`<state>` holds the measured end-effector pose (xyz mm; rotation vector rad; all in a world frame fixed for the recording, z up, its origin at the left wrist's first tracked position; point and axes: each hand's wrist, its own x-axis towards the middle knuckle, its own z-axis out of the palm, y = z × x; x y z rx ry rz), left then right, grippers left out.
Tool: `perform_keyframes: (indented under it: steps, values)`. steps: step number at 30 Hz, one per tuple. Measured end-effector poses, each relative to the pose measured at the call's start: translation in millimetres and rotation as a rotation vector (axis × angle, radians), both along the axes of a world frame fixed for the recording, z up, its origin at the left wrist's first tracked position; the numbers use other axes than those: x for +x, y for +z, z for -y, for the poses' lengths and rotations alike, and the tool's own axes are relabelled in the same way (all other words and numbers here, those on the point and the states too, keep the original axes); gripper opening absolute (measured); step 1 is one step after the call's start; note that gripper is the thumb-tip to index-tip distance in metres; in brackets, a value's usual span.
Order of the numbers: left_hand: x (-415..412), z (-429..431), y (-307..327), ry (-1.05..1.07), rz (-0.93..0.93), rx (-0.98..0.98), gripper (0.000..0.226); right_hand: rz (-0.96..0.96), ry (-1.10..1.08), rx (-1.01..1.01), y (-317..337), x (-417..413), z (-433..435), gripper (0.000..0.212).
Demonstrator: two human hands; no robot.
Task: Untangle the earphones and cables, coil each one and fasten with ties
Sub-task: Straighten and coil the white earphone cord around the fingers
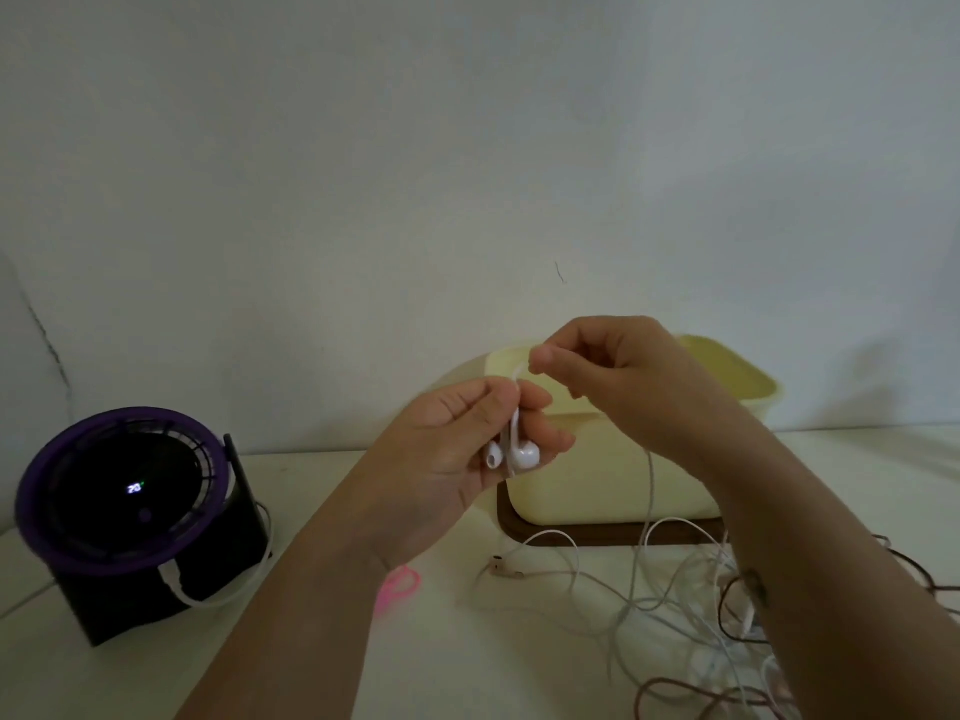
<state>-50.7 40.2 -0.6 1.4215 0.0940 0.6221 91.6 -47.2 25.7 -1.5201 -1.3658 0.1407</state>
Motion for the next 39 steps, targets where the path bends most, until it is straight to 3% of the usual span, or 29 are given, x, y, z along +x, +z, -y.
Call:
perform_keyframes:
  steps: [3, 5, 9, 14, 22, 31, 35, 39]
  values:
    - [-0.3, 1.0, 7.4, 0.041, 0.114, -0.149, 0.024, -0.057, 0.070, -0.097, -11.4, -1.0, -9.2, 0.030]
    - [0.7, -2.2, 8.6, 0.092, 0.187, -0.239, 0.025, -0.001, 0.115, -0.184, -16.8, -5.7, -13.9, 0.036]
    - [0.8, -13.0, 5.4, 0.168, 0.284, -0.291, 0.025, 0.152, 0.179, -0.378, -20.9, -21.1, -17.0, 0.027]
    - [3.4, -21.0, -2.6, 0.301, 0.167, -0.052, 0.026, 0.327, 0.110, -0.448, -17.3, -28.2, -8.5, 0.030]
    - [5.8, -20.8, -11.1, 0.256, -0.040, 0.177, 0.035, 0.508, -0.037, -0.509, -2.5, -32.9, 9.0, 0.029]
    - [6.5, -16.3, -13.5, 0.202, -0.138, 0.423, 0.039, 0.383, -0.087, -0.294, 0.9, -24.8, 6.2, 0.026]
    - [6.8, -18.6, -15.8, 0.174, -0.134, 0.415, 0.043, 0.274, -0.068, -0.165, 3.6, -23.4, 7.7, 0.026]
    - [5.5, -16.2, -13.6, 0.088, -0.121, 0.287, 0.041, 0.180, -0.040, -0.064, 1.5, -16.3, 4.2, 0.025]
